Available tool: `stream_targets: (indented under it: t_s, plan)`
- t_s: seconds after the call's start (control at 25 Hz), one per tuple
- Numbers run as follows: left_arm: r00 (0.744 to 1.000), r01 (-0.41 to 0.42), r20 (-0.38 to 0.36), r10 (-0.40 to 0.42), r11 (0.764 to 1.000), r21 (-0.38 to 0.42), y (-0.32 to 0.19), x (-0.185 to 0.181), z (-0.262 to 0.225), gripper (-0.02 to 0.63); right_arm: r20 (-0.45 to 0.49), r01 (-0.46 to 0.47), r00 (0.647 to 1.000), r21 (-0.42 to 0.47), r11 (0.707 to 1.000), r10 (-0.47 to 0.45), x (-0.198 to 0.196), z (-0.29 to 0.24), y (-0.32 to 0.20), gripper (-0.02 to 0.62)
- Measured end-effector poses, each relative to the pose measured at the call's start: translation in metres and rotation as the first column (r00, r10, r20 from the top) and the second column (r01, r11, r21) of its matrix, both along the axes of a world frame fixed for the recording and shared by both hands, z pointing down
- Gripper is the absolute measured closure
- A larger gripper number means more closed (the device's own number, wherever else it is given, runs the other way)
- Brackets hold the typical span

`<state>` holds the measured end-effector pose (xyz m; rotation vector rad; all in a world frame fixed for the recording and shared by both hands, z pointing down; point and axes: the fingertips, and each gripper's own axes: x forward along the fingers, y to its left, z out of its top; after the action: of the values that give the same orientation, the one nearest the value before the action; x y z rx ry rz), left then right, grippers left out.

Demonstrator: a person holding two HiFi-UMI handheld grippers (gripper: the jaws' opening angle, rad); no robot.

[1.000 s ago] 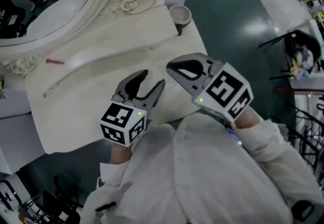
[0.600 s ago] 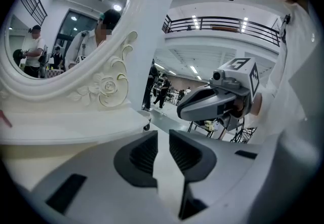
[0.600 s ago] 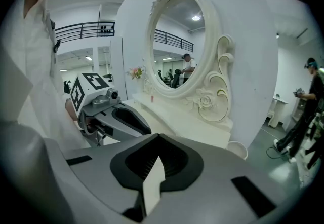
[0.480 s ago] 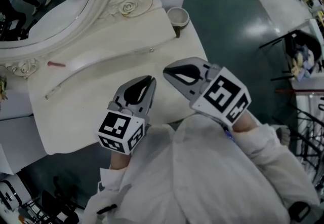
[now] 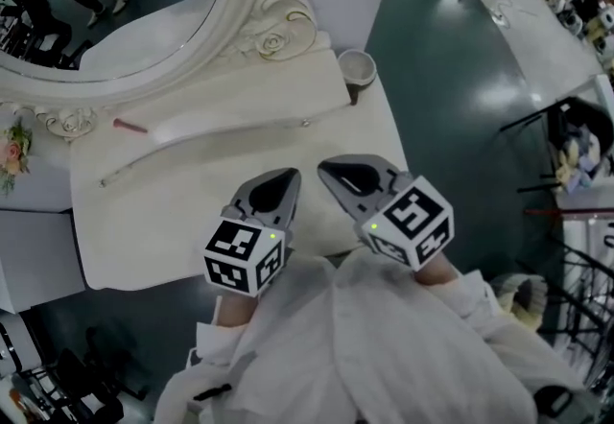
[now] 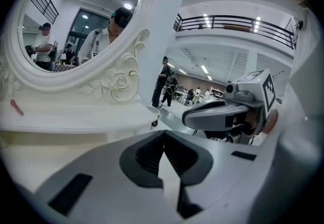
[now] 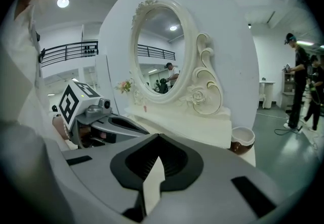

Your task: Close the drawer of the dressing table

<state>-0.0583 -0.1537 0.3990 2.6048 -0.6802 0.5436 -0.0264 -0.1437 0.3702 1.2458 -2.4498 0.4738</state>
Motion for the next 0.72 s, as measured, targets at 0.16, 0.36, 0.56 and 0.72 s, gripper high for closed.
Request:
stream_targets:
  t_s: [0.16, 0.36, 0.56, 0.72]
  plan:
    - [0.999, 0.009, 0.033, -0.009, 1.000, 0.001, 0.000, -0.001, 0.004, 0.600, 0.021, -0.029, 0.999, -0.009, 1.000, 0.029, 0.005, 0.006, 0.001, 0.589]
    - [1.000, -0.003, 0.025, 0.004, 1.000, -0.007, 0.003, 0.003, 0.006, 0.600, 0.033, 0.007, 0.999, -0.013, 1.000, -0.006, 0.002, 0.008, 0.005, 0.589]
    - [1.000, -0.002, 0.030, 0.002, 1.000, -0.013, 0.004, 0.003, 0.008, 0.600, 0.031, 0.006, 1.000, -0.024, 1.000, -0.005, 0.004, 0.011, 0.008, 0.589]
    - [0.999, -0.011, 0.032, 0.012, 1.000, -0.020, 0.006, 0.004, 0.010, 0.600, 0.028, 0.005, 1.000, -0.029, 1.000, -0.004, 0.004, 0.014, 0.009, 0.589]
